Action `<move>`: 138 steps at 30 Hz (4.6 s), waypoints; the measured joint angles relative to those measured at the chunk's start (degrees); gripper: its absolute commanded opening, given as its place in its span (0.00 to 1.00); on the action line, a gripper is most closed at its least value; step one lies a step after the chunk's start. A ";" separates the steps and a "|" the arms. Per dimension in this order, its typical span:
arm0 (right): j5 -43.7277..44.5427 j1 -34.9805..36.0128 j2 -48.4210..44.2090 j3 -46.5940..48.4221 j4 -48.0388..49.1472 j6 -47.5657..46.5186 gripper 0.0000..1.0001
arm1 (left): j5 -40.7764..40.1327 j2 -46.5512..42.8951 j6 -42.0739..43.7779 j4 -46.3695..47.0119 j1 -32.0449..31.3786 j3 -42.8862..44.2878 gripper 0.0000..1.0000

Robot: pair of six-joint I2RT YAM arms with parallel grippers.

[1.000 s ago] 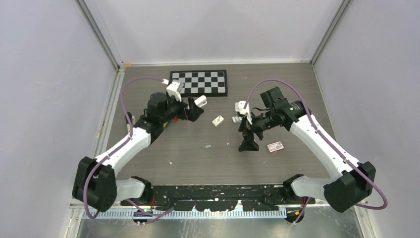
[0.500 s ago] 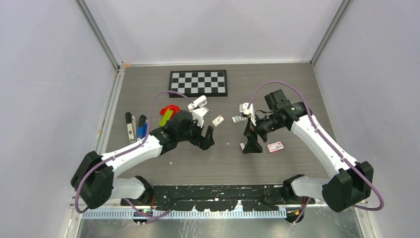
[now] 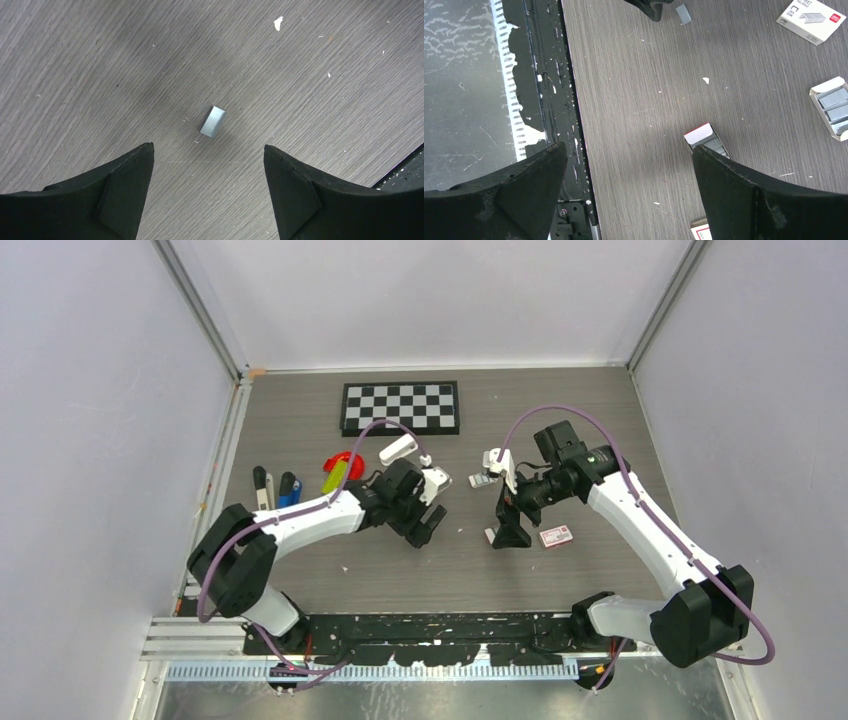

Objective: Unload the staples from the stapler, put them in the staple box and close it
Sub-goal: Pick up the staple from the center of the board.

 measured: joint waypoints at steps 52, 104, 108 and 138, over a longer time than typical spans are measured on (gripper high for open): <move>0.68 -0.31 0.11 -0.11 -0.04 -0.63 0.99 | -1.84 14.47 6.78 -5.86 -4.22 10.32 0.31; -4.59 -0.31 3.82 -1.53 0.63 1.64 0.99 | -1.29 -8.28 -16.28 19.85 -4.92 -9.55 0.06; -7.72 -0.31 4.46 -2.34 2.95 4.85 1.00 | -0.79 -12.48 -23.30 29.86 -4.92 -14.97 0.05; -21.88 -1.97 4.04 -9.99 39.30 47.41 0.99 | -3.48 -15.96 -53.33 77.09 -3.28 -31.08 0.04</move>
